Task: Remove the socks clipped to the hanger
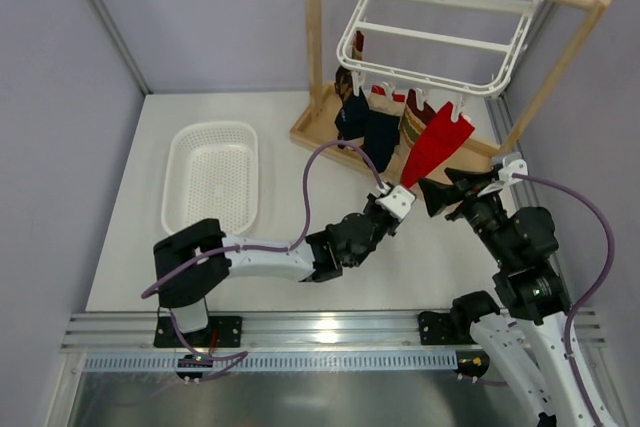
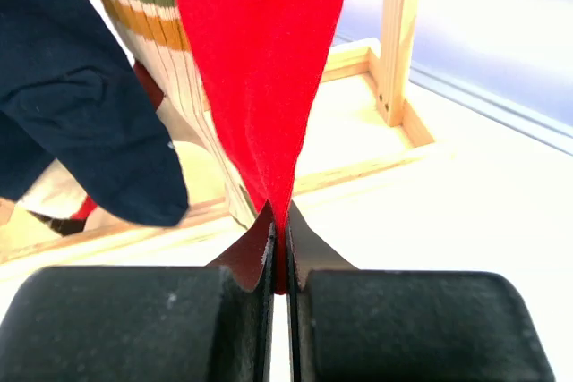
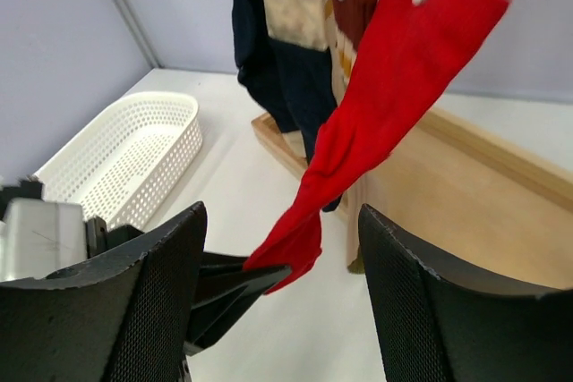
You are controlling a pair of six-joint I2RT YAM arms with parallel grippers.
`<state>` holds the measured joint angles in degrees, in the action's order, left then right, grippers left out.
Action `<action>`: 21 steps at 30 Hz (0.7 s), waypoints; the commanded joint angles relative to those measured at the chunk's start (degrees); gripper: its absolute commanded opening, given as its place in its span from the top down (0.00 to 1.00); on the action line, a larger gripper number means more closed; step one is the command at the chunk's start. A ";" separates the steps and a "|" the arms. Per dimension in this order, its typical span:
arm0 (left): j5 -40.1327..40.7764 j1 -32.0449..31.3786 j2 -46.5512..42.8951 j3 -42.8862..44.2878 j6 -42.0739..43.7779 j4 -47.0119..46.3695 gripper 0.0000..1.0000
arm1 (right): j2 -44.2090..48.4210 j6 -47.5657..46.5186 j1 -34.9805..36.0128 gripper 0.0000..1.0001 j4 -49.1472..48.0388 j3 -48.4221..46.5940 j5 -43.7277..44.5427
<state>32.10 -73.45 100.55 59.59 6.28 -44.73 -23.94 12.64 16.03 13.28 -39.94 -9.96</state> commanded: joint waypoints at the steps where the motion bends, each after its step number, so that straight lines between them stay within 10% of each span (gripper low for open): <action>1: 2.79 -0.55 -3.08 -1.23 0.22 -2.82 1.00 | -0.75 -3.94 0.31 0.30 2.45 -5.57 4.42; 21: 4.11 -1.43 -6.95 -3.78 0.75 -0.62 1.00 | -14.54 -10.09 0.23 0.29 -0.36 -20.43 7.40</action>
<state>34.57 -74.41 96.66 56.36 6.55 -43.79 -36.71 4.69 16.03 14.92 -57.49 -4.69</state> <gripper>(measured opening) 0.005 0.705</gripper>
